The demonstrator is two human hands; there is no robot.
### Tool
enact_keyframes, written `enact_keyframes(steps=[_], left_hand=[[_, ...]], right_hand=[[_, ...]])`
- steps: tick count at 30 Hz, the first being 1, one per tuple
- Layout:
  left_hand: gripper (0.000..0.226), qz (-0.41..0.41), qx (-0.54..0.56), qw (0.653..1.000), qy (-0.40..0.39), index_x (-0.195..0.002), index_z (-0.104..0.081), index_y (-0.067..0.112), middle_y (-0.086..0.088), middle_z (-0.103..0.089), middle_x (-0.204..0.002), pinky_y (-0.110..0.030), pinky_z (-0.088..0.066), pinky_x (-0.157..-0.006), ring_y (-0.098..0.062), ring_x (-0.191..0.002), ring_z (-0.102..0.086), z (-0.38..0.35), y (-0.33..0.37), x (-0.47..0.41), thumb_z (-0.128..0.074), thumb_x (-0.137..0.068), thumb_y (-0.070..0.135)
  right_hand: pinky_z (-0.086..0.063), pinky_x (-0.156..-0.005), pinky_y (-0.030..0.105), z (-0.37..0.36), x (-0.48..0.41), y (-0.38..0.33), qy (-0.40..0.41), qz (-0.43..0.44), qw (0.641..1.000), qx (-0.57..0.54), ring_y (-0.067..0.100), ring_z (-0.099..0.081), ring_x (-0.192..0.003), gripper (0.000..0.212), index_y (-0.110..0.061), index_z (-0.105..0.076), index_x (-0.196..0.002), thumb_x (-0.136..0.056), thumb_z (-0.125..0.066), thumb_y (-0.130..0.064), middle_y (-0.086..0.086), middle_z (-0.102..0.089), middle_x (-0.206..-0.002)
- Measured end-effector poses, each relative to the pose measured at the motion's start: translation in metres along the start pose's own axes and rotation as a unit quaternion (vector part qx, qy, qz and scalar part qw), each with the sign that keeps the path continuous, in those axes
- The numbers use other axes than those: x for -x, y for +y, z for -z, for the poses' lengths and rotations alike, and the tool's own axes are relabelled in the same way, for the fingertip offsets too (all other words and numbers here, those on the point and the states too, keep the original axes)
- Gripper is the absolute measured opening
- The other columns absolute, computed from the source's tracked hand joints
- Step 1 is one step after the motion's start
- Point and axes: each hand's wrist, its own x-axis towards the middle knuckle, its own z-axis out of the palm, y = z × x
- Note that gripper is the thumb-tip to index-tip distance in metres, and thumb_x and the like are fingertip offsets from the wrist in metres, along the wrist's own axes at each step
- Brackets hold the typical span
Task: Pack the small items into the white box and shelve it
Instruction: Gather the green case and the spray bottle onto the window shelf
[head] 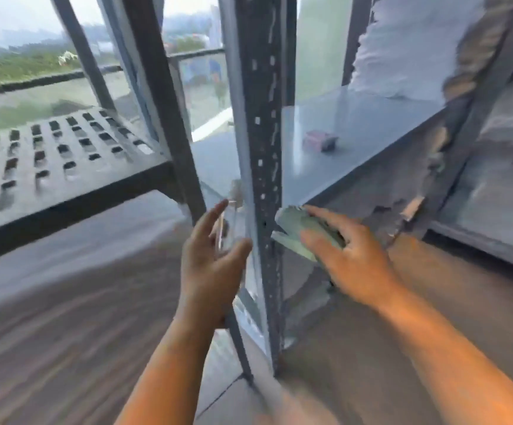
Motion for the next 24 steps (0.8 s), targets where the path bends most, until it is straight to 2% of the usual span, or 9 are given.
enact_keyframes(steps=[2,5,7,9,12,15,18,21,24], left_hand=[[0.054,0.023,0.011,0.999,-0.048,-0.124,-0.055,0.027,0.012,-0.063,-0.114,-0.012,-0.046,-0.081,0.010,-0.098,-0.059,-0.047,-0.011,0.015,-0.064,-0.079,-0.002],[0.055,0.057,-0.006,0.992,-0.113,-0.121,-0.054,0.036,0.007,-0.063,-0.121,-0.033,-0.049,-0.094,-0.009,-0.109,-0.060,-0.109,-0.025,0.033,-0.067,-0.078,0.004],[0.055,0.072,-0.012,0.986,-0.151,-0.119,-0.055,0.039,0.005,-0.063,-0.121,-0.038,-0.050,-0.094,-0.013,-0.111,-0.060,-0.143,-0.030,0.040,-0.067,-0.078,0.004],[0.055,0.076,-0.011,0.981,-0.179,-0.118,-0.057,0.038,0.004,-0.064,-0.119,-0.036,-0.053,-0.089,-0.011,-0.107,-0.062,-0.172,-0.033,0.043,-0.067,-0.077,0.002],[0.052,0.078,-0.011,0.977,-0.200,-0.115,-0.059,0.036,0.002,-0.067,-0.114,-0.041,-0.054,-0.087,-0.013,-0.099,-0.066,-0.208,-0.038,0.033,-0.068,-0.073,0.007],[0.056,0.079,-0.011,0.975,-0.209,-0.118,-0.058,0.033,0.000,-0.067,-0.115,-0.045,-0.053,-0.090,-0.014,-0.100,-0.065,-0.240,-0.047,0.011,-0.064,-0.066,0.013],[0.058,0.091,-0.010,0.978,-0.189,-0.119,-0.058,0.034,0.000,-0.065,-0.117,-0.045,-0.050,-0.094,-0.014,-0.105,-0.063,-0.267,-0.059,-0.024,-0.065,-0.065,0.013],[0.060,0.097,-0.005,0.982,-0.161,-0.120,-0.058,0.033,-0.003,-0.066,-0.117,-0.046,-0.047,-0.098,-0.020,-0.107,-0.063,-0.294,-0.068,-0.075,-0.067,-0.063,0.016],[0.060,0.105,-0.017,0.984,-0.140,-0.122,-0.057,0.030,0.002,-0.065,-0.119,-0.041,-0.047,-0.099,-0.015,-0.107,-0.062,-0.316,-0.067,-0.129,-0.070,-0.068,0.009]], right_hand=[[-0.041,-0.081,0.010,0.032,0.022,0.028,0.024,-0.042,0.999,0.009,-0.002,-0.055,-0.100,0.040,-0.041,-0.055,-0.119,-0.080,-0.058,-0.050,-0.016,-0.060,-0.114],[-0.036,-0.070,-0.002,0.077,0.050,0.068,0.078,-0.093,0.992,0.028,-0.018,-0.052,-0.088,0.041,-0.045,-0.057,-0.114,-0.074,-0.054,-0.052,-0.021,-0.061,-0.103],[-0.037,-0.069,-0.001,0.103,0.063,0.094,0.104,-0.130,0.986,0.030,-0.013,-0.054,-0.089,0.042,-0.045,-0.058,-0.113,-0.071,-0.052,-0.052,-0.020,-0.062,-0.103],[-0.038,-0.073,0.003,0.124,0.069,0.116,0.126,-0.157,0.979,0.026,-0.004,-0.057,-0.094,0.043,-0.042,-0.058,-0.114,-0.072,-0.052,-0.051,-0.018,-0.063,-0.108],[-0.042,-0.080,0.007,0.144,0.063,0.141,0.150,-0.177,0.972,0.024,-0.001,-0.057,-0.098,0.043,-0.039,-0.059,-0.114,-0.073,-0.052,-0.050,-0.017,-0.064,-0.111],[-0.046,-0.087,0.020,0.155,0.038,0.163,0.158,-0.182,0.970,0.012,0.002,-0.058,-0.100,0.043,-0.038,-0.058,-0.115,-0.074,-0.053,-0.049,-0.015,-0.064,-0.112],[-0.044,-0.087,0.018,0.162,-0.003,0.184,0.143,-0.178,0.973,0.008,0.000,-0.057,-0.102,0.042,-0.039,-0.058,-0.115,-0.074,-0.053,-0.049,-0.017,-0.064,-0.112],[-0.042,-0.083,0.015,0.169,-0.060,0.203,0.119,-0.164,0.979,0.018,0.001,-0.057,-0.102,0.043,-0.039,-0.058,-0.115,-0.074,-0.053,-0.050,-0.016,-0.064,-0.110],[-0.042,-0.082,0.012,0.180,-0.120,0.215,0.092,-0.149,0.984,0.016,0.002,-0.057,-0.102,0.037,-0.038,-0.057,-0.117,-0.081,-0.059,-0.044,-0.015,-0.063,-0.111]])
